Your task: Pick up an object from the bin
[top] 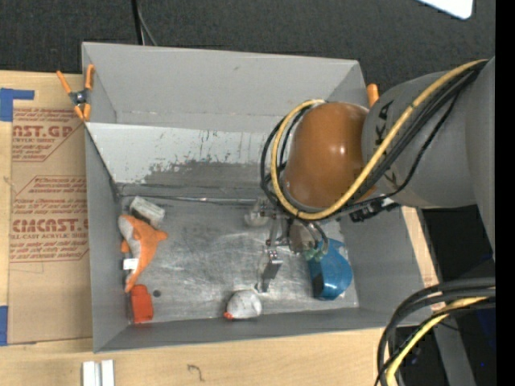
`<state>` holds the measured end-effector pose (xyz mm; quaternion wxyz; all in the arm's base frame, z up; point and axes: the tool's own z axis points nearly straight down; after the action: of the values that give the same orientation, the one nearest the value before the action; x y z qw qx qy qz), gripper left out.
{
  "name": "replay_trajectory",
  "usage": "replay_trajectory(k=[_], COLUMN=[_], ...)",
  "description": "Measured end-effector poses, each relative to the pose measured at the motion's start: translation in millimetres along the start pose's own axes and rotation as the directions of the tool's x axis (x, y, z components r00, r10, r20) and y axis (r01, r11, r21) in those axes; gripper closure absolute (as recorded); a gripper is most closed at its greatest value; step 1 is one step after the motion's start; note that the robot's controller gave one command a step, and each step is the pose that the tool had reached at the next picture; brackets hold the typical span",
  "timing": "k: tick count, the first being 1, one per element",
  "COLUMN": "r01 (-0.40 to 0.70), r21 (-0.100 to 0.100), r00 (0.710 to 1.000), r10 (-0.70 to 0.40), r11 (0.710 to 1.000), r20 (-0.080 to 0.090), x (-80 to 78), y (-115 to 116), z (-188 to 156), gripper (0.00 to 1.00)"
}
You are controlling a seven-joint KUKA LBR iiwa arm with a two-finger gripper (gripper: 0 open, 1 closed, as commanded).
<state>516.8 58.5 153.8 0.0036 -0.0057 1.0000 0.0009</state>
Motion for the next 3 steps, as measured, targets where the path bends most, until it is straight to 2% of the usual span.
replay_trajectory(k=[1, 2, 3], r01=[-0.007, 0.467, 0.466], r21=[0.001, -0.002, 0.006], r00=[1.0, 0.884, 0.884], r10=[0.007, -0.467, -0.466], r11=[1.0, 0.884, 0.885], r20=[-0.012, 0.0, 0.026], x=[12.9, 32.3, 25.5], y=[-33, 15, 15], z=[19, 82, 79], gripper=[0.0, 1.0, 0.0])
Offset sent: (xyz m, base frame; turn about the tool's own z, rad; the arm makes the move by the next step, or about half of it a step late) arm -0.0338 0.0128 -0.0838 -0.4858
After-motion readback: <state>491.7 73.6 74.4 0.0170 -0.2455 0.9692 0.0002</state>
